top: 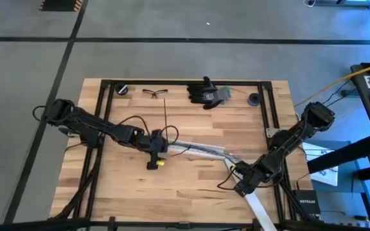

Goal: Ziptie cables
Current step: Close the white cable duct

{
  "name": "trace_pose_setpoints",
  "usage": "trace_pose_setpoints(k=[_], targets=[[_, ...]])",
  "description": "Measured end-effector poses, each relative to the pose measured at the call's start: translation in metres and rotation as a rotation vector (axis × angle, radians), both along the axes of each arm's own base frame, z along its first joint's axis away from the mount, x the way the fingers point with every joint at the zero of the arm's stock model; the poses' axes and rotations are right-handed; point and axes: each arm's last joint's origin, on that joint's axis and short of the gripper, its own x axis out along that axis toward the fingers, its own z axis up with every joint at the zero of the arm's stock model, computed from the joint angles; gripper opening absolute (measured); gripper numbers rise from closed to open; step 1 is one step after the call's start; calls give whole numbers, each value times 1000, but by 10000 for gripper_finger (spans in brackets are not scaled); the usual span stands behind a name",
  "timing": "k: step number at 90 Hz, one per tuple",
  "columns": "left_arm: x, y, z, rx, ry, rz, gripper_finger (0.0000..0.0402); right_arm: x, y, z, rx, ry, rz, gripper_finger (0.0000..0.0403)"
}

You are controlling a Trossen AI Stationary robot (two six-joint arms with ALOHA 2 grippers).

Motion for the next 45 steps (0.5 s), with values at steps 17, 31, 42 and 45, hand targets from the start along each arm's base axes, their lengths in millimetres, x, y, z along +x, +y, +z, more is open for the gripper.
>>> trace_pose_setpoints(k=[17,31,42,45], targets=[[3,-4,-12,-105,-23,-55,237,0,-1,-1,-31,-24,6,243],[26,-4,-29,-95,-196,-91,237,1,-2,-1,-64,-55,29,243],[41,4,-46,-26,-256,-77,237,1,-2,-1,-74,-64,30,243],[44,9,-50,6,-261,-43,237,1,-3,-1,-76,-67,29,243]])
